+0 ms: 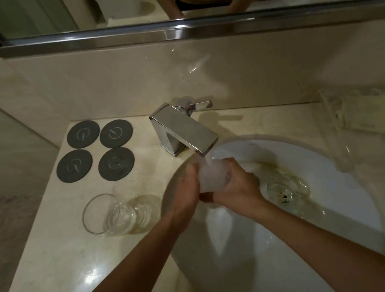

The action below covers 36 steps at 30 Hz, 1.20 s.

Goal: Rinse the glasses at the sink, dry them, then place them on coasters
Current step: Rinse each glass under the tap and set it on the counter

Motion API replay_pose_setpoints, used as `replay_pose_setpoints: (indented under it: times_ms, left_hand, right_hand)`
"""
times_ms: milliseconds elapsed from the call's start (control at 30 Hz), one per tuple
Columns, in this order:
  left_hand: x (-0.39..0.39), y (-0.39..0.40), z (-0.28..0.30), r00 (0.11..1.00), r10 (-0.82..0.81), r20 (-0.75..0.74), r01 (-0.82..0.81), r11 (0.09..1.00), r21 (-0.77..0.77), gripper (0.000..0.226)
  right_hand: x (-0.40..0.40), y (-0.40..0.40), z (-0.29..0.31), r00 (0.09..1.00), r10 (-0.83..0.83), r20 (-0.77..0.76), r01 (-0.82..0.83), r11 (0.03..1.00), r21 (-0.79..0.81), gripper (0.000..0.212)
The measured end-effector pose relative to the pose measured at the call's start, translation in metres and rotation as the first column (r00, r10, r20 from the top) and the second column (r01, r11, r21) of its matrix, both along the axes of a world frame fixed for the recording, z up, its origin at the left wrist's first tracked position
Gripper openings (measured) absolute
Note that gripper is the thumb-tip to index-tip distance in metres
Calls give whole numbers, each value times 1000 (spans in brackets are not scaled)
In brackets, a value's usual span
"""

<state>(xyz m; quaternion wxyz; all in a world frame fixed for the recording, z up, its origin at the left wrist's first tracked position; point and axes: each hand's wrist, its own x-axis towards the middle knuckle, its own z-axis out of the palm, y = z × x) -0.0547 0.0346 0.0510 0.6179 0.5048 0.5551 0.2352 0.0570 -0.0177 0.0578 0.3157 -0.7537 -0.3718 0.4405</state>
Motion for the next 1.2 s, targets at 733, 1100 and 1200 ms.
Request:
replay_pose_setpoints:
  times_ms: [733,1100,1200]
  left_hand:
    - [-152,-62,30,806,-362,-469,483,859,168,24]
    - [-212,-61,9,573,-219,-790,657,699,282,40]
    - [-218,-58,3,545,-120,-830,669,658,345,29]
  right_hand:
    - [-82,-38,19,851,-83,-518,28,993,-112,62]
    - [-135,-27,9,875,478,83,-484,849,211,78]
    - [-143,-21,4,858,493,141,-513,826,233,77]
